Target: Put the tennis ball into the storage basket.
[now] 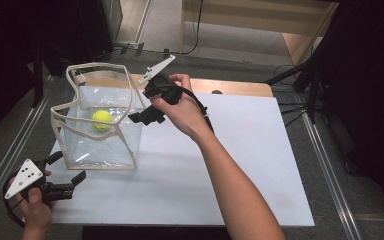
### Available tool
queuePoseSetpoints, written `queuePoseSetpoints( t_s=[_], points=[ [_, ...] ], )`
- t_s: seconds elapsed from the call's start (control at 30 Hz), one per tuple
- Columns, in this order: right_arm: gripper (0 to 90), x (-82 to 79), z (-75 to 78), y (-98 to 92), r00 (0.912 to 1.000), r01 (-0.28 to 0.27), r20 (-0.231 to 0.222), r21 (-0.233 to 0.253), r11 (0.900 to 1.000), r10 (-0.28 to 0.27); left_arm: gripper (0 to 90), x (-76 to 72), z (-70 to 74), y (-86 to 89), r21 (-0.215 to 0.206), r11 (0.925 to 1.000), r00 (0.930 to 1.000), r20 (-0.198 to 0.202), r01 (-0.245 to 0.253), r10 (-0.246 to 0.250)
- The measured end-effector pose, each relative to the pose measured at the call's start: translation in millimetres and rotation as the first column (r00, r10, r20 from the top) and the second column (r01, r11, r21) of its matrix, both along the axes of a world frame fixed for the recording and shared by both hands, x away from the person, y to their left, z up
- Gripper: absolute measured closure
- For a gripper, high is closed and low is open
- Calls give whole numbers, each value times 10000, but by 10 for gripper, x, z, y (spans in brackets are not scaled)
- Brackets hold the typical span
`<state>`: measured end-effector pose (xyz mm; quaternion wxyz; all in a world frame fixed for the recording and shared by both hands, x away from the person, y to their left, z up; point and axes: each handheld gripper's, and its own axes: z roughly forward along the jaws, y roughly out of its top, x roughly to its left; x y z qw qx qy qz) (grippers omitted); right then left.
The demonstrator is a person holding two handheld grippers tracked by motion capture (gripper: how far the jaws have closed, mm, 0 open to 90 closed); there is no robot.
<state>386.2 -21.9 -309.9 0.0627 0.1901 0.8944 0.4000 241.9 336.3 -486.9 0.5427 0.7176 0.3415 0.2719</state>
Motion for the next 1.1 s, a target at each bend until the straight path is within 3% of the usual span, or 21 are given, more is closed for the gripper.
queuePoseSetpoints(
  t_s=[0.63, 1.1],
  points=[
    [95, -90, -179, -236, 9993, 360, 22, 65, 9993, -361, 0, -4, 4, 5, 67, 10000, 10000, -7, 66, -66],
    [95, -180, -380, -459, 9968, 776, -217, 183, 9968, -772, 0, -3, 0, 2, 47, 10000, 10000, 5, 47, -47]
  ],
)
